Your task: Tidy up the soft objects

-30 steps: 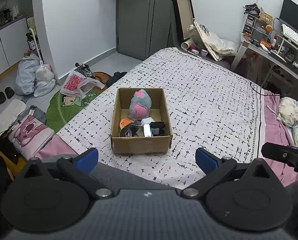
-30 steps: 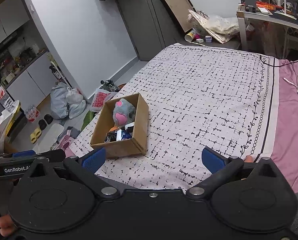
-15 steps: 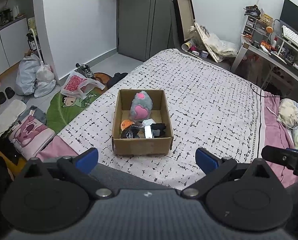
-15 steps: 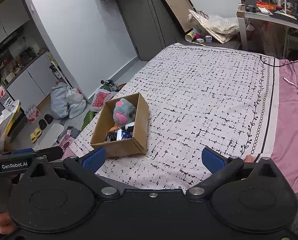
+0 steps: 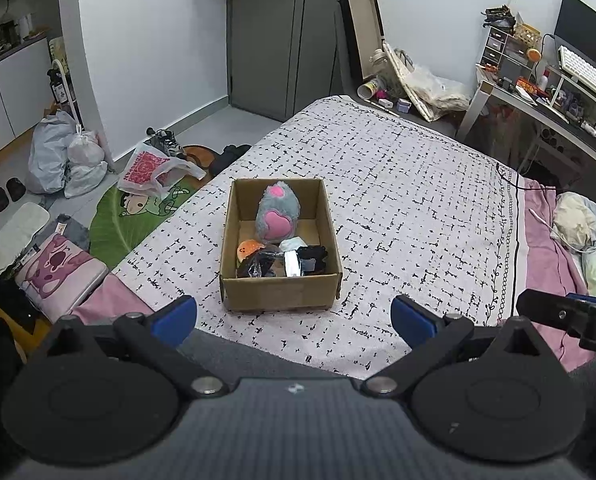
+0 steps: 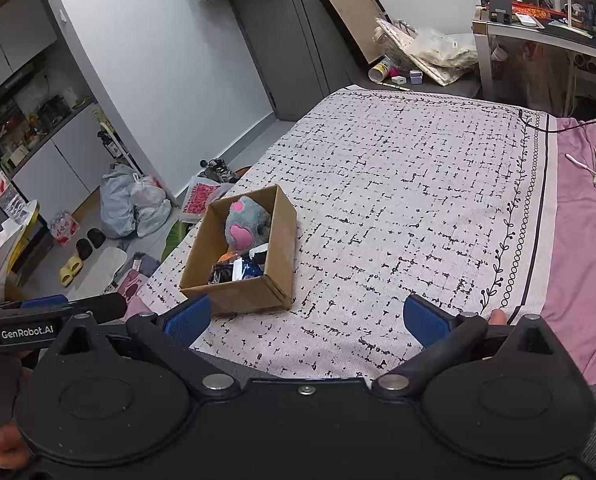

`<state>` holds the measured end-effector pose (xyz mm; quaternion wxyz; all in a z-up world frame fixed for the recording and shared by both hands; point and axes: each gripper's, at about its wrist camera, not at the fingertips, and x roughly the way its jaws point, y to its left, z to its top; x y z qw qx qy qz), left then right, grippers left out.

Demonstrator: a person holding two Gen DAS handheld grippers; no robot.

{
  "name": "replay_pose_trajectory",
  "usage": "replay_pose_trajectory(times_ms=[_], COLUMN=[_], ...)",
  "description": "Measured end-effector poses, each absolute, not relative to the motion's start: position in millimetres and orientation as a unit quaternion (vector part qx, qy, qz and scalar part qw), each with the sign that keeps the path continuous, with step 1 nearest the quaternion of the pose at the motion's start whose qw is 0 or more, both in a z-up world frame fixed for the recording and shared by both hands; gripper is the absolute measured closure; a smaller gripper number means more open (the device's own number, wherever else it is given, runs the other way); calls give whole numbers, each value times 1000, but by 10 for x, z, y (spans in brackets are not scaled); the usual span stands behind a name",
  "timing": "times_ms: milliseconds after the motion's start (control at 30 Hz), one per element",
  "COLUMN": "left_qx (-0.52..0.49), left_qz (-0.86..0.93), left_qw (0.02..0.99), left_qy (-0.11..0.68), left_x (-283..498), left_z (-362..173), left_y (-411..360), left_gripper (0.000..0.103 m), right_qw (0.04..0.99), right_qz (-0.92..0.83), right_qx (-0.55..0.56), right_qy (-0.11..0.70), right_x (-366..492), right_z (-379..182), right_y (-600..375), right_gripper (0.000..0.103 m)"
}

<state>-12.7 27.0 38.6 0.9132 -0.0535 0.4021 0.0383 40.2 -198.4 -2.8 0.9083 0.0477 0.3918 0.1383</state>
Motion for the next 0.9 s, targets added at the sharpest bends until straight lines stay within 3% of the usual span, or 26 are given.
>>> replay_pose_trajectory(times_ms=[900], left_qx=[-63], left_qz=[26], left_qw=[915], left_qy=[397], left_x=[-76], left_z=[327], left_y=[297], left_gripper=[1], right_qw=[915], right_qz=[130], right_qx=[28], right_qy=[380], right_x=[365], right_z=[-9], right_y=[-1896], right_gripper=[0])
